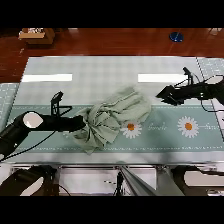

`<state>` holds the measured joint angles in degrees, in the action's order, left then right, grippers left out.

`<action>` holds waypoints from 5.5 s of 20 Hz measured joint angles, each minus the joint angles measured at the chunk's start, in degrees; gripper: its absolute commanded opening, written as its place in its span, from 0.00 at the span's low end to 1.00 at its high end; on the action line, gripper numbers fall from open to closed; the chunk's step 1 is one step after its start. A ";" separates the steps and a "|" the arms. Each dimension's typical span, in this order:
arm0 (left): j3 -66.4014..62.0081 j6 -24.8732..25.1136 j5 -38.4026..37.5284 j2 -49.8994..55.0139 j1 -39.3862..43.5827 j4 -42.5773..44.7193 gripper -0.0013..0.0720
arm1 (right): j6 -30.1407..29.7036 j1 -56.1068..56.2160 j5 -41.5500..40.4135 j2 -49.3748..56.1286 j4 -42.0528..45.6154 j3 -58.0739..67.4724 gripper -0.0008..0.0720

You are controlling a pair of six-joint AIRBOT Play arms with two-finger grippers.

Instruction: Fold the shirts.

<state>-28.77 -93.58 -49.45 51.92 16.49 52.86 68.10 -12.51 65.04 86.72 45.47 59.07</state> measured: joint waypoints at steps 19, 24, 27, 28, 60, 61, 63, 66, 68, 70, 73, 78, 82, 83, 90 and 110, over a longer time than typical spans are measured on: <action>-33.92 7.04 -0.92 -8.37 -11.63 -0.90 0.06 | -0.28 -1.20 3.19 -12.63 -1.46 20.98 0.04; -53.57 8.13 -0.90 -12.87 -15.89 -1.31 0.06 | 2.32 -4.92 -0.68 -26.53 -4.20 34.51 0.04; -61.29 8.55 -0.87 -15.21 -16.48 -1.07 0.06 | 4.85 -5.51 -1.27 -33.35 -2.62 39.85 0.04; -62.71 8.72 -1.33 -16.02 -16.55 -0.39 0.06 | 6.03 -5.64 -0.42 -35.43 -0.96 40.79 0.04; -13.16 3.63 3.39 0.24 -16.79 3.41 0.06 | 10.34 -5.86 16.11 -17.20 12.22 11.39 0.04; -12.83 4.74 5.66 3.17 -16.79 0.59 0.06 | 10.12 -5.86 15.43 -14.95 12.09 11.30 0.04; -12.46 8.07 8.72 8.26 -16.79 -4.70 0.40 | 9.68 -5.86 13.92 -11.23 11.74 11.21 0.04; -12.22 13.14 10.49 13.81 -16.85 -11.21 0.56 | 8.28 -5.86 12.28 -7.89 11.30 11.17 0.04; -12.31 15.26 10.29 15.56 -17.53 -13.60 0.57 | 7.06 -5.86 11.54 -6.86 10.82 11.17 0.04; -13.62 16.52 7.34 16.26 -19.43 -15.08 0.69 | 6.14 -5.86 11.10 -6.34 10.36 11.17 0.04; -17.14 17.79 -3.58 16.22 -24.87 -15.30 0.69 | 5.27 -5.86 10.64 -5.95 9.86 11.17 0.04; -16.52 16.11 -22.49 11.50 -35.76 -4.94 0.69 | 4.79 -5.86 10.49 -5.81 9.20 11.17 0.04; -4.98 15.34 -27.15 6.43 -38.01 -2.56 0.69 | 4.70 -5.86 10.45 -5.77 8.94 11.17 0.04; -1.90 15.61 -26.80 5.84 -37.53 -3.48 0.69 | 4.66 -5.86 10.45 -5.77 8.94 11.17 0.04; 8.63 16.35 -13.40 5.66 -27.08 -13.07 0.69 | 4.44 -5.86 10.78 -5.77 8.98 11.17 0.04; -16.39 21.38 -15.82 -6.54 -33.53 -29.73 0.06 | 2.36 -5.86 12.61 -13.27 12.57 14.60 0.04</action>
<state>-45.17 -72.20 -65.28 45.39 -17.04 23.14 70.46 -18.37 77.65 73.45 58.04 73.67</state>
